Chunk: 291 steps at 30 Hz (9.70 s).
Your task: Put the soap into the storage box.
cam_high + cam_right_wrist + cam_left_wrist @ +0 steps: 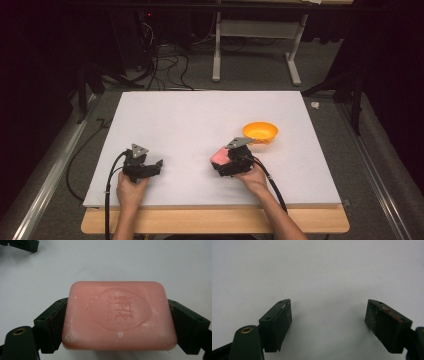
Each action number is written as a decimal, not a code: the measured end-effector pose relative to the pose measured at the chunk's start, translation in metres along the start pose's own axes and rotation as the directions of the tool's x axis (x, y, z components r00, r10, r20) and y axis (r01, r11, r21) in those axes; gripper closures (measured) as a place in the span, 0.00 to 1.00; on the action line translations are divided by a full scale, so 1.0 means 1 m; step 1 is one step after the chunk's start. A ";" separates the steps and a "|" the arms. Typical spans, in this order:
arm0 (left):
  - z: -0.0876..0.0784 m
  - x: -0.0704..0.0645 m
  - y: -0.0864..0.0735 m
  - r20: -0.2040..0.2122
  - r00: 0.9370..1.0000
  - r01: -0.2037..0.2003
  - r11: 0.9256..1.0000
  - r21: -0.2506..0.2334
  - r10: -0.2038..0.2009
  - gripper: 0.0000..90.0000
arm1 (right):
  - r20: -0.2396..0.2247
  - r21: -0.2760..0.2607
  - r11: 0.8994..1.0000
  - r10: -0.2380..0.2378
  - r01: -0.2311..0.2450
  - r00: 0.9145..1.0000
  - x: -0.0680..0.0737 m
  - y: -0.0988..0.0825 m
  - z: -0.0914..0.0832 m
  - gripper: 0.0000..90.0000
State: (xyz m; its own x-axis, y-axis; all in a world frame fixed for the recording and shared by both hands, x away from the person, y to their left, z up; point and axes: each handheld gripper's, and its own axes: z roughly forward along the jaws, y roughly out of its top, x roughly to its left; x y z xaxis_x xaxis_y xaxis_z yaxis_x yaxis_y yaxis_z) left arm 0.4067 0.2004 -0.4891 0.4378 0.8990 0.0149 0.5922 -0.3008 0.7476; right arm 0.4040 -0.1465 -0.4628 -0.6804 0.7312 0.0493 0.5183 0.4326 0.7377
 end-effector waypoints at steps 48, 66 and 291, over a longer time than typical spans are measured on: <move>0.000 0.000 0.000 0.000 1.000 0.001 1.000 0.001 -0.001 0.24 | 0.122 -0.059 0.995 0.088 -0.081 0.989 -0.026 -0.040 -0.060 0.15; 0.000 0.000 0.000 0.000 1.000 0.001 1.000 0.001 -0.001 0.24 | 0.183 -0.124 0.981 0.169 -0.148 0.969 -0.045 -0.051 -0.092 0.15; 0.000 0.000 0.000 -0.003 1.000 -0.007 1.000 0.002 0.007 0.24 | 0.151 -0.108 0.968 0.239 -0.225 0.959 -0.038 -0.048 -0.078 0.28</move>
State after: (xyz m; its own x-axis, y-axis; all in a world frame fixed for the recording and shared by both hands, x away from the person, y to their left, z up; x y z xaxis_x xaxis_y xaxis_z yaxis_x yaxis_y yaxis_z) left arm 0.4062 0.2003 -0.4888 0.4400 0.8977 0.0219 0.5906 -0.3077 0.7460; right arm 0.3643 -0.2363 -0.4474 -0.4503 0.8845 0.1220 0.5988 0.1978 0.7761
